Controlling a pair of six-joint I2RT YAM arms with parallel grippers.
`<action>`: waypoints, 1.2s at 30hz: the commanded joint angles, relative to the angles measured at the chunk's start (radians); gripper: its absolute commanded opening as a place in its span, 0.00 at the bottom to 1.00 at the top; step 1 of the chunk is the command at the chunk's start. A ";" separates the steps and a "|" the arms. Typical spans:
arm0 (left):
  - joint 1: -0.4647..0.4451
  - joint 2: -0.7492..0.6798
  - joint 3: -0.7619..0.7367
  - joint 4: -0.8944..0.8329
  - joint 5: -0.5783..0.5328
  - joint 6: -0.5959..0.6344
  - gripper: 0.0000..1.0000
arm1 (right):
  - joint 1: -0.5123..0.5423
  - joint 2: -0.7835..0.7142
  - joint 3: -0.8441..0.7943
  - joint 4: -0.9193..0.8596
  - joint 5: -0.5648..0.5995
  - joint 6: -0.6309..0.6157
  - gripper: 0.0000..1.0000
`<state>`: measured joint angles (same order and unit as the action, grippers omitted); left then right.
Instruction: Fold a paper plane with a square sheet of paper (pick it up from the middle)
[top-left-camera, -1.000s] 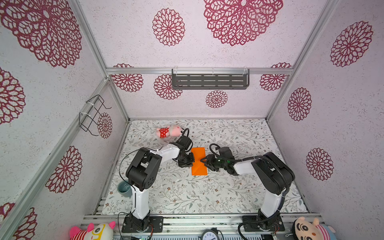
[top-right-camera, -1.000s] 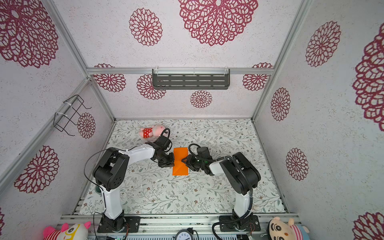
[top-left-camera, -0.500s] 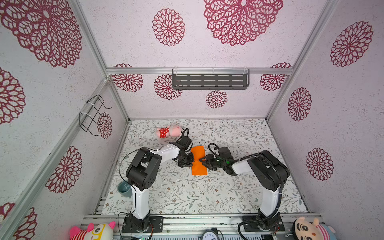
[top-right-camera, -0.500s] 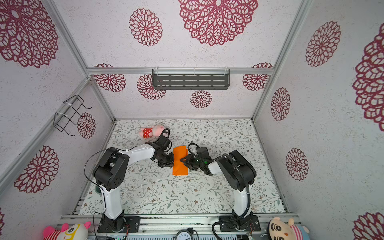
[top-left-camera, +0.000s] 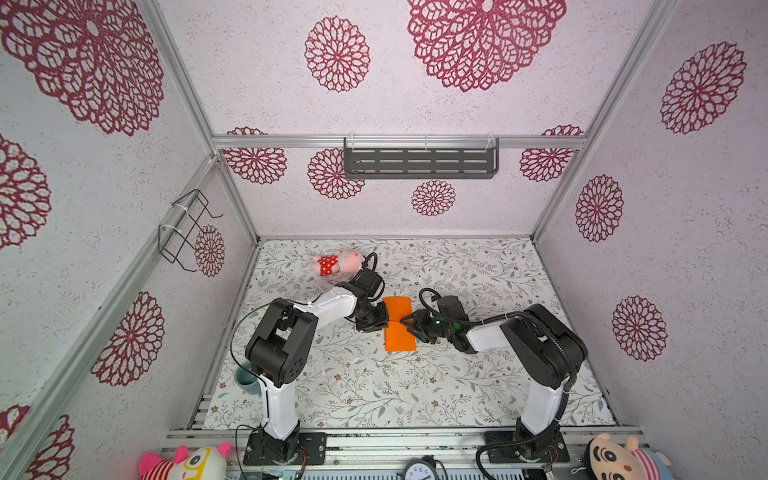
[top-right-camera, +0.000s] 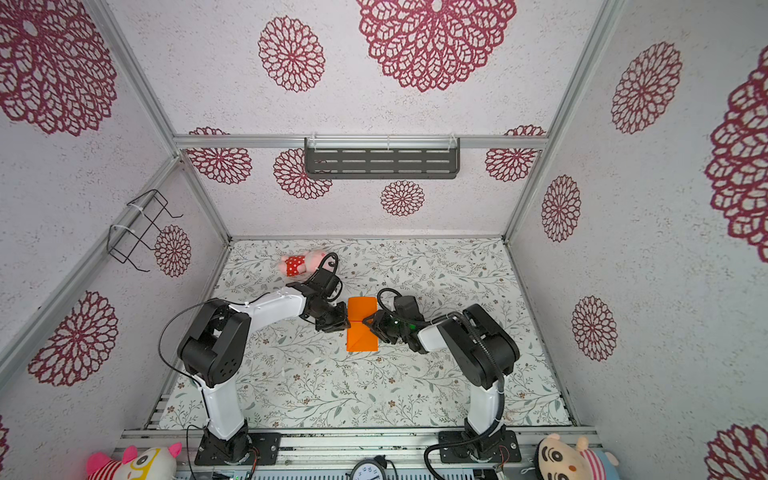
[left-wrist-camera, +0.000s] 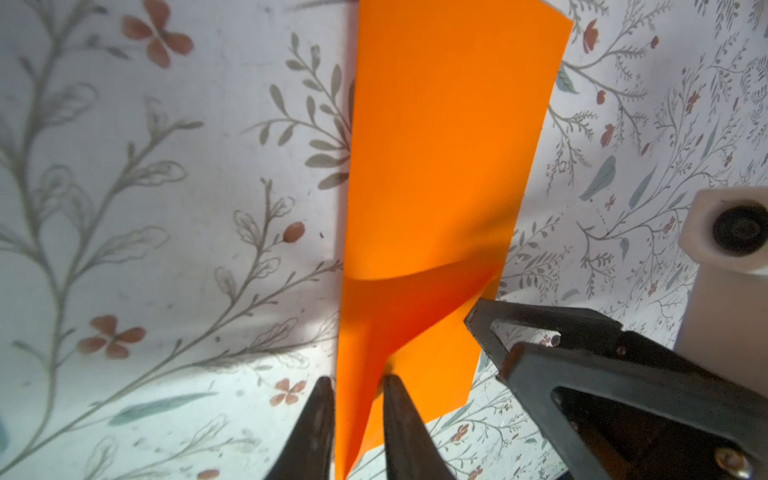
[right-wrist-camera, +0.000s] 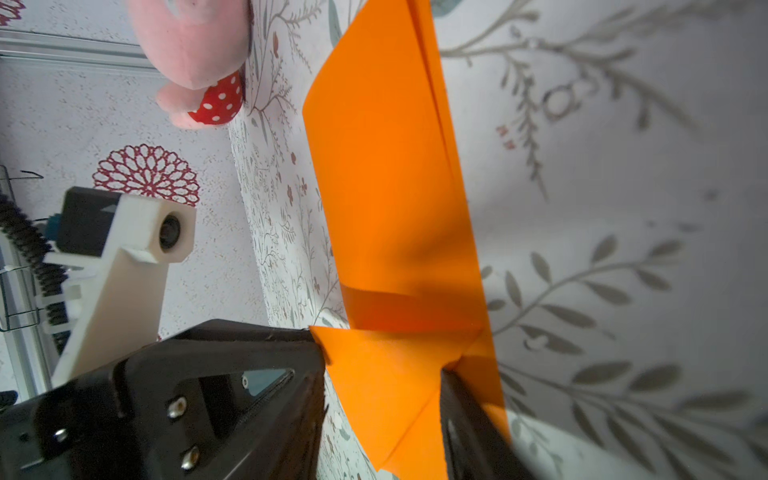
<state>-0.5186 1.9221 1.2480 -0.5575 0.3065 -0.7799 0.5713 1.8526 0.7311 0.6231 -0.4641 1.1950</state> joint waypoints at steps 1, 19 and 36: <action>0.002 -0.003 -0.012 0.010 0.003 -0.010 0.25 | 0.003 -0.058 -0.016 -0.015 0.038 -0.011 0.51; 0.003 0.032 -0.005 0.012 0.015 -0.014 0.17 | 0.006 -0.008 -0.005 0.040 0.029 0.075 0.54; 0.005 0.093 -0.028 0.012 -0.001 -0.033 0.08 | 0.018 0.076 0.024 0.149 -0.035 0.152 0.52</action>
<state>-0.5121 1.9808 1.2453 -0.5438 0.3279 -0.7998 0.5789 1.9110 0.7387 0.7479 -0.4763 1.3285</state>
